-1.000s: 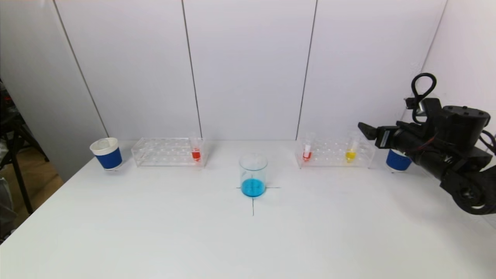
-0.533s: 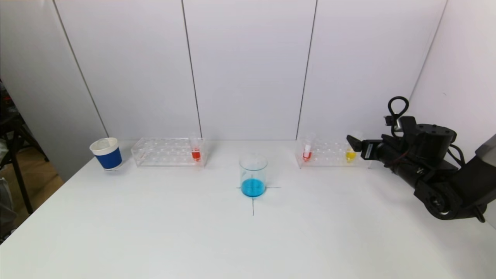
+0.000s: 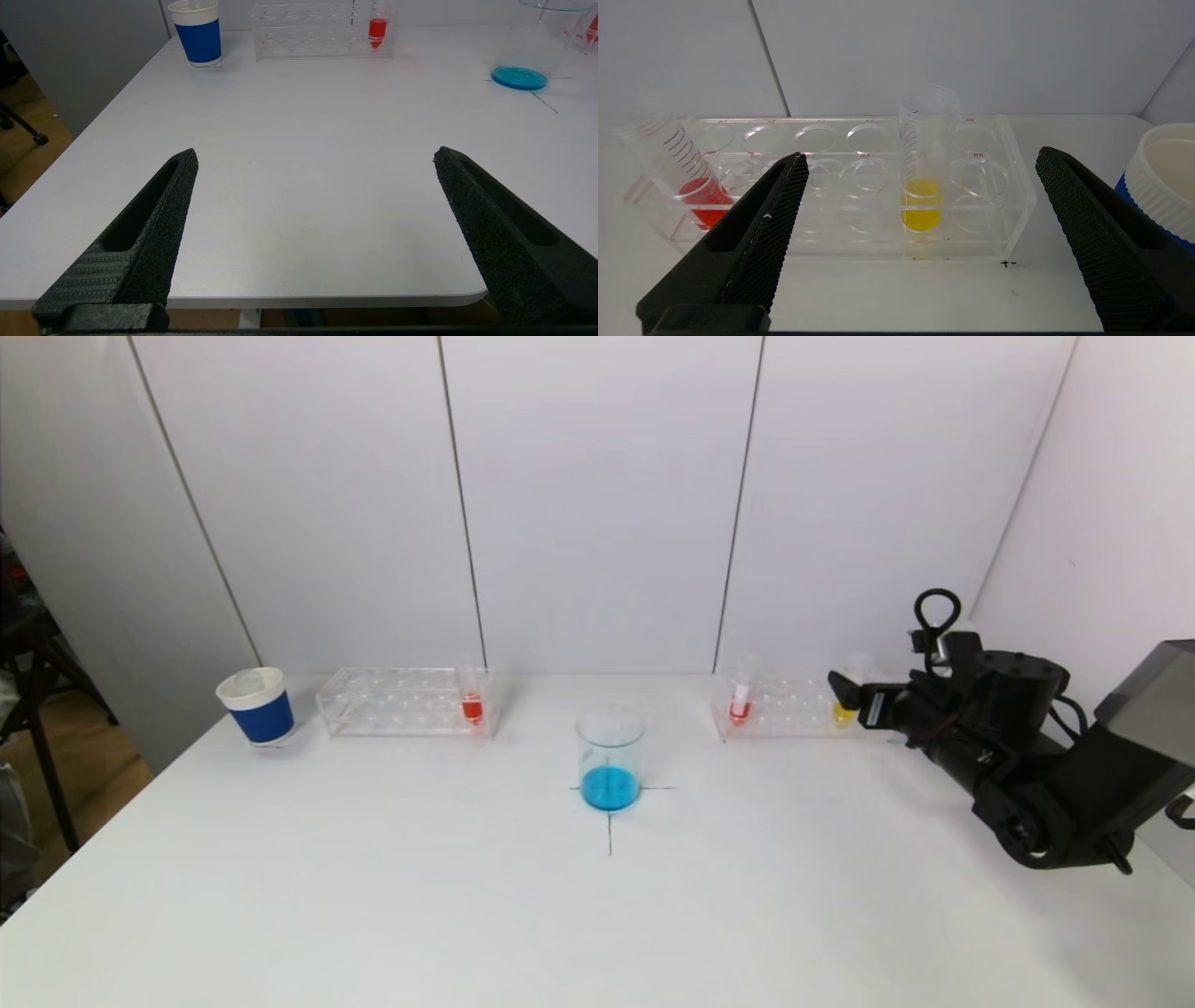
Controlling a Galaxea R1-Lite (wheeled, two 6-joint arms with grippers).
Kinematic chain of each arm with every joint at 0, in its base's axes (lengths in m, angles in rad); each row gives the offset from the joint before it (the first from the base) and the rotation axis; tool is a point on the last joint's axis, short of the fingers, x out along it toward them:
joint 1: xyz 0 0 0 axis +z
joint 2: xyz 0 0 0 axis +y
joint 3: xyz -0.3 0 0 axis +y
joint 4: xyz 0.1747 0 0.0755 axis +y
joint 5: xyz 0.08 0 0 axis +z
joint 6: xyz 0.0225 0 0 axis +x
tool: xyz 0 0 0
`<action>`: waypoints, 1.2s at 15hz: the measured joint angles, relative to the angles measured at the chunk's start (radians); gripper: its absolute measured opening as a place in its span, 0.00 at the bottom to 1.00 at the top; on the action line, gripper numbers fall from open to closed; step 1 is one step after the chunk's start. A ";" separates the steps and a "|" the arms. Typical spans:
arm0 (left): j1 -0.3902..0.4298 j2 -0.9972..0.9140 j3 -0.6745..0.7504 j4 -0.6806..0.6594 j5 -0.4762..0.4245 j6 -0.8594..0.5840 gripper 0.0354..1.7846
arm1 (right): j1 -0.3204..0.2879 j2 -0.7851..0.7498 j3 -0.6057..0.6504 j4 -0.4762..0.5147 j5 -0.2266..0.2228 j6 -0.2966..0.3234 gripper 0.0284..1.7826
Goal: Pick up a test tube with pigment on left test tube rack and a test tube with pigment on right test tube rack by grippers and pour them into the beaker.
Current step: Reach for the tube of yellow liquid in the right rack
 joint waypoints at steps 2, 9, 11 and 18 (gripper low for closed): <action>0.000 0.000 0.000 0.000 0.000 0.000 0.99 | 0.000 0.024 -0.015 -0.009 -0.005 0.001 0.99; 0.000 0.000 0.000 0.000 0.000 0.000 0.99 | 0.002 0.078 -0.066 -0.009 -0.007 0.002 0.99; 0.000 0.000 0.000 0.000 0.000 0.000 0.99 | 0.000 0.091 -0.078 -0.008 -0.007 0.001 0.99; 0.000 0.000 0.000 0.000 0.000 0.000 0.99 | 0.000 0.107 -0.093 -0.009 -0.007 0.002 0.99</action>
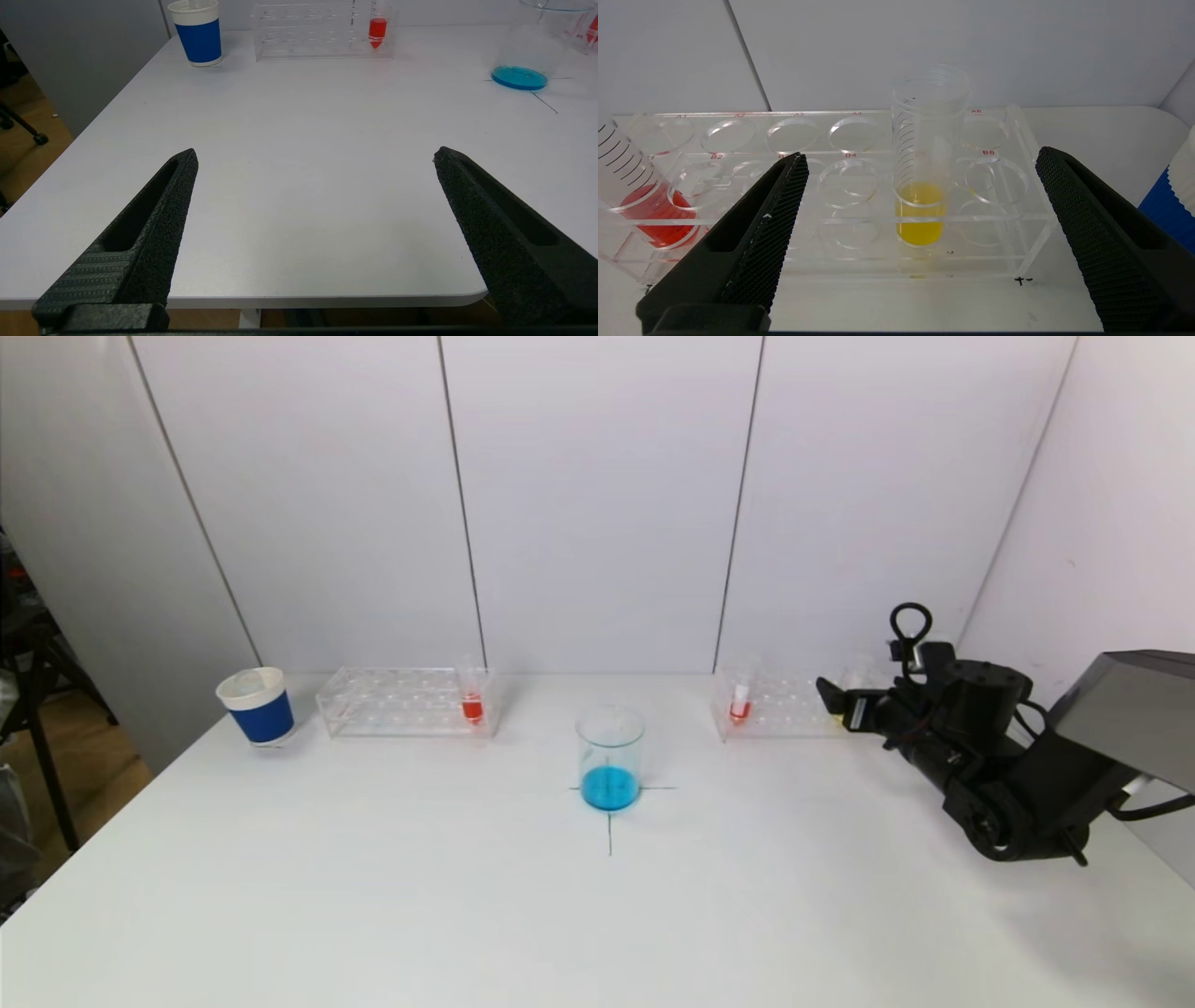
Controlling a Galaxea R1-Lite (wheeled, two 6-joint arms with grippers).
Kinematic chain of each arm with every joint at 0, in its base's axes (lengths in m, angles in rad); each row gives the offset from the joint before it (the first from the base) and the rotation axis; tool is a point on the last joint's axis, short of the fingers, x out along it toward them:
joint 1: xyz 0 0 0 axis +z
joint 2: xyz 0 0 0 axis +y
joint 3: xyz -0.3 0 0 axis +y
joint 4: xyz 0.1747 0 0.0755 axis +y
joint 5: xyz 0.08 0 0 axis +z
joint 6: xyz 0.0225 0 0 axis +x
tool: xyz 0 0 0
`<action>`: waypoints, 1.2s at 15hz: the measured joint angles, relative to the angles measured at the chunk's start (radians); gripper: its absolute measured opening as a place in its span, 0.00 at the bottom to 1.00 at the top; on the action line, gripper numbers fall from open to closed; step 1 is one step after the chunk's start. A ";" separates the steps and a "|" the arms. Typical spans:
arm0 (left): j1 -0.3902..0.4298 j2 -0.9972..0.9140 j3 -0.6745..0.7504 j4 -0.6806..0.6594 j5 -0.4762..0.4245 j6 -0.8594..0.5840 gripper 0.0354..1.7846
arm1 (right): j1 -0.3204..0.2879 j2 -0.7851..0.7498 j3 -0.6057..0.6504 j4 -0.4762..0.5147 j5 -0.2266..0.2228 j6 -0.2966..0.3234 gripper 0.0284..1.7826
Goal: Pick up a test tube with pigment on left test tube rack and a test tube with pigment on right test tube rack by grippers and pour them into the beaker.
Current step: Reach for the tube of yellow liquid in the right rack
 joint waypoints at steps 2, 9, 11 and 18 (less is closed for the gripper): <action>0.000 0.000 0.000 0.000 0.000 0.000 0.99 | 0.000 0.006 -0.013 0.000 0.000 0.000 0.99; 0.000 0.000 0.000 0.000 0.000 0.000 0.99 | -0.002 0.048 -0.086 0.002 -0.002 0.000 0.99; 0.000 0.000 0.000 0.000 0.000 0.000 0.99 | -0.003 0.059 -0.106 0.006 -0.002 0.000 0.99; 0.000 0.000 0.000 0.000 0.000 0.000 0.99 | -0.010 0.097 -0.170 0.016 -0.002 -0.003 0.99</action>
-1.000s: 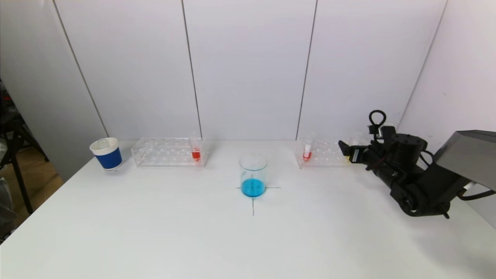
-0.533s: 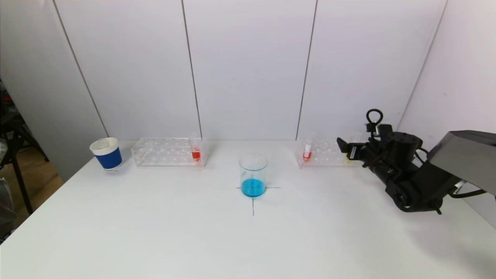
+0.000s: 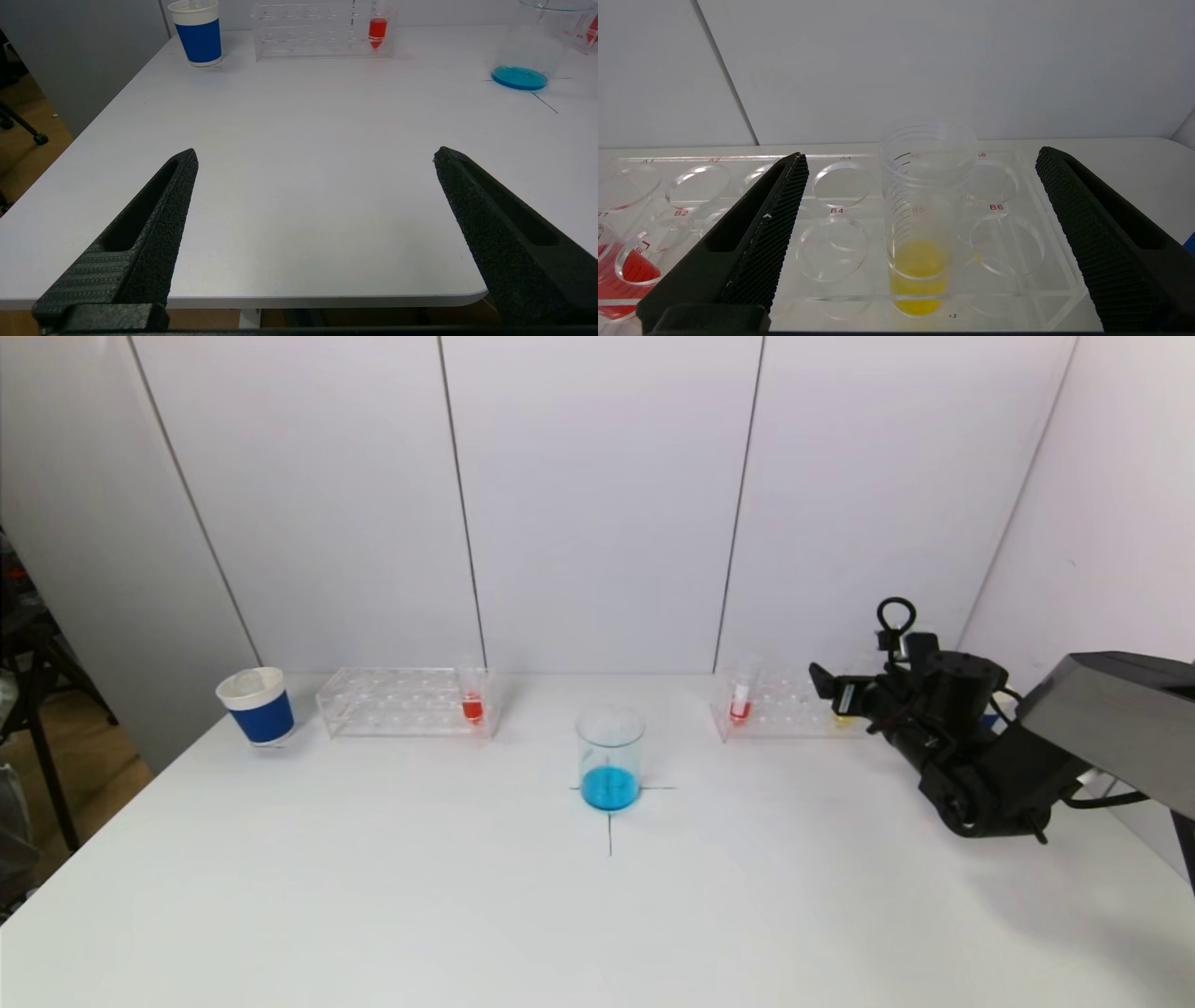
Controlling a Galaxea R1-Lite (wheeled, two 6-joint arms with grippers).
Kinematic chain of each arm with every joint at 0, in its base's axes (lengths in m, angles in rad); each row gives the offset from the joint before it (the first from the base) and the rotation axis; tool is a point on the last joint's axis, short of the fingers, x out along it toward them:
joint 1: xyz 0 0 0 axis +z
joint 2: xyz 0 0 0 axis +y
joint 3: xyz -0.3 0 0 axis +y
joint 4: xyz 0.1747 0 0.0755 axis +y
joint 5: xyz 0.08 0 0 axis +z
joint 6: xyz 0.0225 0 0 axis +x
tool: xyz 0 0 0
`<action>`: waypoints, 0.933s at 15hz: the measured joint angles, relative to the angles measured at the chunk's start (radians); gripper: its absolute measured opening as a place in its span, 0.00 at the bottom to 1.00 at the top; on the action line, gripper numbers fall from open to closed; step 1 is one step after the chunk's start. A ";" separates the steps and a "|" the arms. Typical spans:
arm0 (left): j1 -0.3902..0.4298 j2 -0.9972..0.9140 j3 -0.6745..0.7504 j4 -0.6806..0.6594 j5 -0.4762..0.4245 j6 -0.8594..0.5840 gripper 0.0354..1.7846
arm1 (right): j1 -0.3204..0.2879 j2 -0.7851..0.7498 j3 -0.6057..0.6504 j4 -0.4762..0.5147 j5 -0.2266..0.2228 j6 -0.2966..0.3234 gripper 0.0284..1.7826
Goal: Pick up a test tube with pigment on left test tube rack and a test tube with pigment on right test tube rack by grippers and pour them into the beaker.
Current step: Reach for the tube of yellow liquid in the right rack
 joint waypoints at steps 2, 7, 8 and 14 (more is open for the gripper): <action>0.000 0.000 0.000 0.000 0.000 0.000 0.99 | -0.001 0.012 -0.017 0.001 0.000 0.000 0.99; 0.000 0.000 0.000 0.000 0.000 0.000 0.99 | -0.004 0.035 -0.047 0.014 0.000 0.000 0.99; 0.000 0.000 0.000 0.000 0.000 0.000 0.99 | -0.004 0.039 -0.049 0.013 0.000 0.000 0.99; 0.001 0.000 0.000 0.000 0.000 0.000 0.99 | -0.004 0.057 -0.059 0.013 -0.001 -0.001 0.99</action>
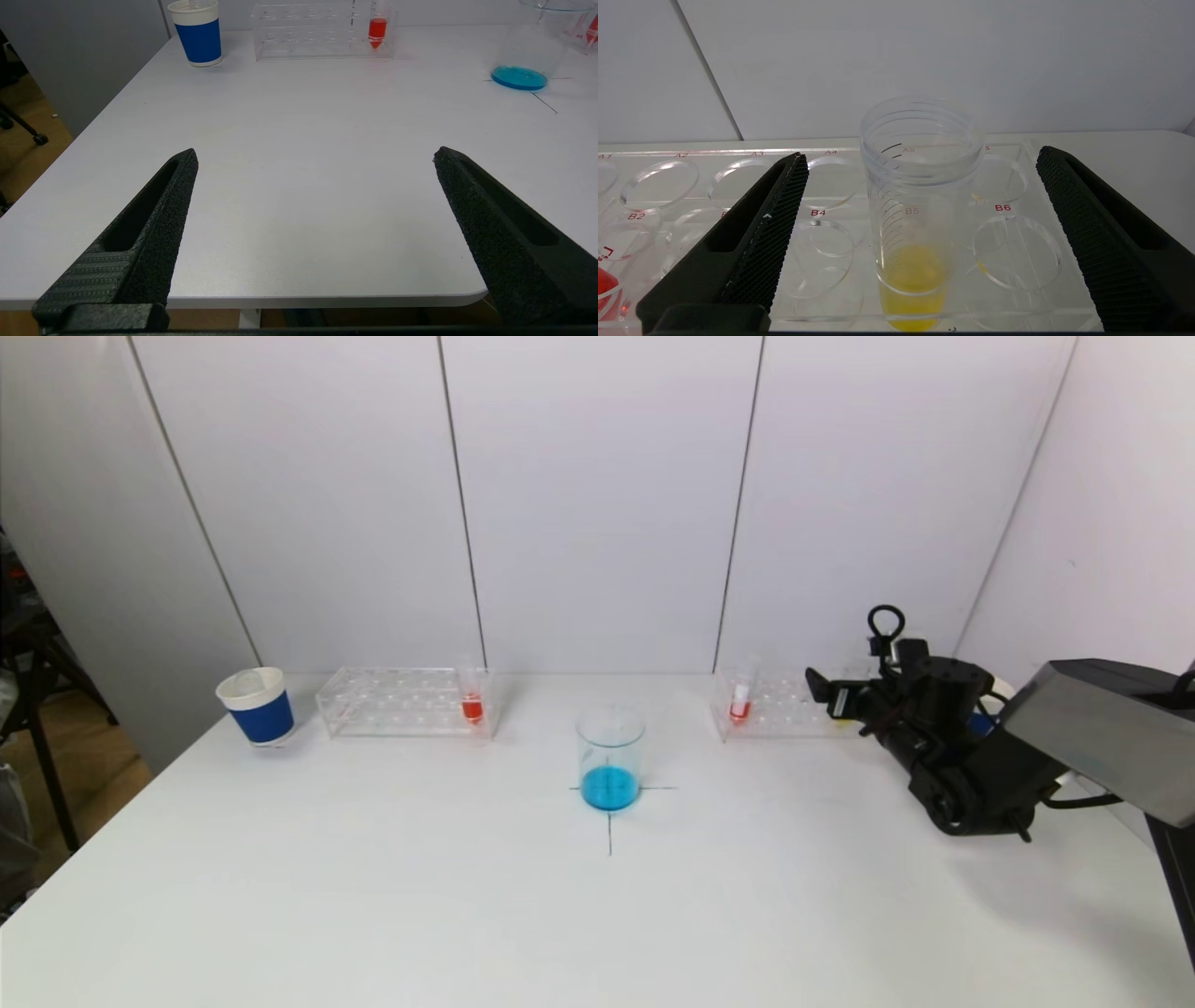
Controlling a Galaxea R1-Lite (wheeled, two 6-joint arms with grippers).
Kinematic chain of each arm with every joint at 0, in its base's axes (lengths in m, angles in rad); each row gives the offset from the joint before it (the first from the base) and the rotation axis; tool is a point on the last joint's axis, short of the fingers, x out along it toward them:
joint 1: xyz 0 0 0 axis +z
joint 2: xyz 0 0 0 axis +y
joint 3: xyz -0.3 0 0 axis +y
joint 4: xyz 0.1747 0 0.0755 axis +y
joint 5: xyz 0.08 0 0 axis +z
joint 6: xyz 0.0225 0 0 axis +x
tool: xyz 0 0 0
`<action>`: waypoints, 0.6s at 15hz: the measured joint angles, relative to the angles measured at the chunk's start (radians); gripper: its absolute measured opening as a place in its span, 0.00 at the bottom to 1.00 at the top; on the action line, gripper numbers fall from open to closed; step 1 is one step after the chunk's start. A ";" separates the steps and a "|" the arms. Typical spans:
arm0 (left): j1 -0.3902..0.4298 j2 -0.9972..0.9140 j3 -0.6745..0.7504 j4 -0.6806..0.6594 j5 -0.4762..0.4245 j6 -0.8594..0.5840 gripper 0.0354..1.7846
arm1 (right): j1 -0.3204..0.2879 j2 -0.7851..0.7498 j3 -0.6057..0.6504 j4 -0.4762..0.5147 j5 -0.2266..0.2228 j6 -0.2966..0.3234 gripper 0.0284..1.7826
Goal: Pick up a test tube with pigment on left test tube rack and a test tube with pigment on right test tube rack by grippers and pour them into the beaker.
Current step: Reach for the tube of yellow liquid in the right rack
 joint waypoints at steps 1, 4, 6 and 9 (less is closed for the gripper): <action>0.000 0.000 0.000 0.000 0.000 0.000 0.99 | 0.000 0.002 -0.002 0.000 0.000 0.000 0.99; 0.000 0.000 0.000 0.000 0.000 0.000 0.99 | 0.000 0.004 -0.005 0.000 0.000 0.000 0.99; 0.000 0.000 0.000 0.000 0.000 0.000 0.99 | 0.000 0.005 -0.005 -0.001 0.000 0.000 0.99; 0.000 0.000 0.000 0.000 0.000 0.000 0.99 | 0.000 0.006 -0.004 -0.002 0.000 0.000 0.99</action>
